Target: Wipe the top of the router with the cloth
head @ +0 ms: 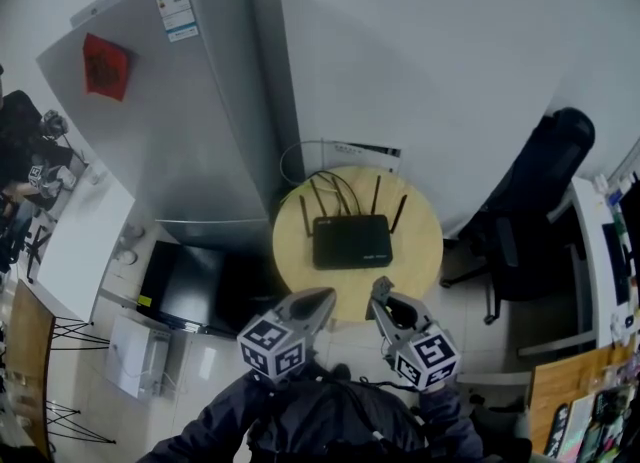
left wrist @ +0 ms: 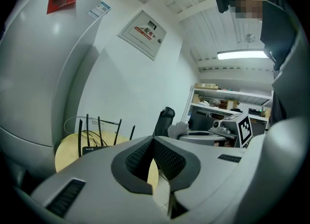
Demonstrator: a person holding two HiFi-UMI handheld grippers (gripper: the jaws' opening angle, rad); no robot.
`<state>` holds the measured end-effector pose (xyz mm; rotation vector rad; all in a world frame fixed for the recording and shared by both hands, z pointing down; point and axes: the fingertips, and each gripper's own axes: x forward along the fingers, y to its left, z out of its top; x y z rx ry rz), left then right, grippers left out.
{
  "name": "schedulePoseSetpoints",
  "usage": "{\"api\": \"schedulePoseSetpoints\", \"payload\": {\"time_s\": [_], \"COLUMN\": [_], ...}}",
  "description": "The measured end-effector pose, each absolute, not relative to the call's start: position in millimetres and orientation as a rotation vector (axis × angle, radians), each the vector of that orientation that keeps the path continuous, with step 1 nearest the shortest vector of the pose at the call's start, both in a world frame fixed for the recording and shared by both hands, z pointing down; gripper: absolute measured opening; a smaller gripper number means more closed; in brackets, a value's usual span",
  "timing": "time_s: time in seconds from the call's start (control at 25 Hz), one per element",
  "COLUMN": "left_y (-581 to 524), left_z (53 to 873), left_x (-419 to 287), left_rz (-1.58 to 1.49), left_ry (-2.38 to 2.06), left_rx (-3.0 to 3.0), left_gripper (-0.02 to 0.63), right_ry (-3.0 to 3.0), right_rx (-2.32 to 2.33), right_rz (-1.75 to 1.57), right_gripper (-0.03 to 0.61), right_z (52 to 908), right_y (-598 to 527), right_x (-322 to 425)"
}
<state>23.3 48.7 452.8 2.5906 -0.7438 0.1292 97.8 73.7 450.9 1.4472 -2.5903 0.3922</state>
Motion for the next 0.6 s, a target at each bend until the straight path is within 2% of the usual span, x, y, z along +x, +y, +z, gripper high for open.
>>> {"api": "schedulePoseSetpoints", "payload": {"time_s": [0.6], "left_y": [47.7], "left_z": [456.2], "left_x": [27.1], "left_rz": [0.137], "left_ry": [-0.745], "left_rx": [2.589], "left_gripper": [0.0], "right_ry": [-2.603], "right_rx": [1.425], "right_rz": [0.387], "right_gripper": [0.067], "right_z": [450.2], "right_y": [70.5], "right_x": [97.9]}}
